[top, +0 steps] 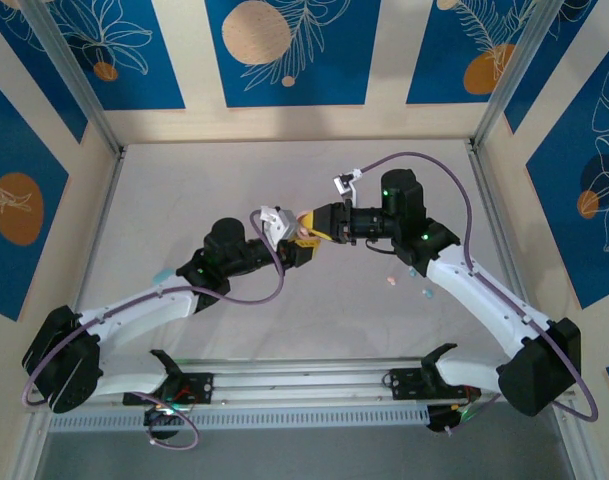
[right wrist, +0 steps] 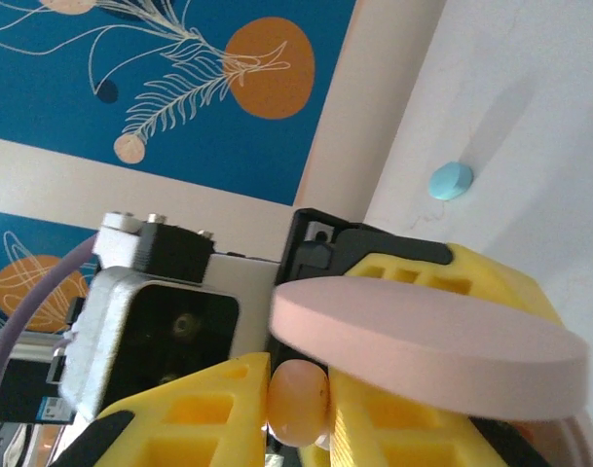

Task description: Insert wireless bluetooth earbuds into charging case

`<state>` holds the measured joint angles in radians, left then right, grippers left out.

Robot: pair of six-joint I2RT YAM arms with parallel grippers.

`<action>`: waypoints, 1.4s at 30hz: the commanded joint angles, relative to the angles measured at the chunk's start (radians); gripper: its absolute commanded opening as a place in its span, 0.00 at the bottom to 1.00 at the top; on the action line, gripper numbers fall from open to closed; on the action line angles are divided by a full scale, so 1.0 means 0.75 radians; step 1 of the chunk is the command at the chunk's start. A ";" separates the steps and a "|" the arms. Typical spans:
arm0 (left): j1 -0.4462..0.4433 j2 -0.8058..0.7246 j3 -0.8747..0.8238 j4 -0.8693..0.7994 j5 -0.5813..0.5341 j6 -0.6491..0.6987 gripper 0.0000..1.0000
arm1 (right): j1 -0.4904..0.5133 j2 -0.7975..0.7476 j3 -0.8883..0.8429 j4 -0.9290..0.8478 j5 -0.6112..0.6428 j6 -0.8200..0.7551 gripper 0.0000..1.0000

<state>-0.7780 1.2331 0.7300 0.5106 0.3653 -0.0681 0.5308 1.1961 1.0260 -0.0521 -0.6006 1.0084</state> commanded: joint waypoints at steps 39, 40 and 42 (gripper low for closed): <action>-0.021 -0.046 -0.037 0.167 0.022 -0.061 0.27 | 0.147 0.039 0.200 -0.489 0.465 -0.299 0.27; -0.021 -0.046 -0.038 0.168 0.022 -0.061 0.27 | 0.146 0.039 0.205 -0.494 0.469 -0.300 0.27; -0.022 -0.045 -0.038 0.168 0.022 -0.060 0.27 | 0.147 0.034 0.209 -0.504 0.476 -0.302 0.28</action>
<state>-0.7815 1.2335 0.6941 0.5377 0.3595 -0.1032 0.6357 1.2274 1.1664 -0.3523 -0.2855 0.8062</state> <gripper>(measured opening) 0.363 0.275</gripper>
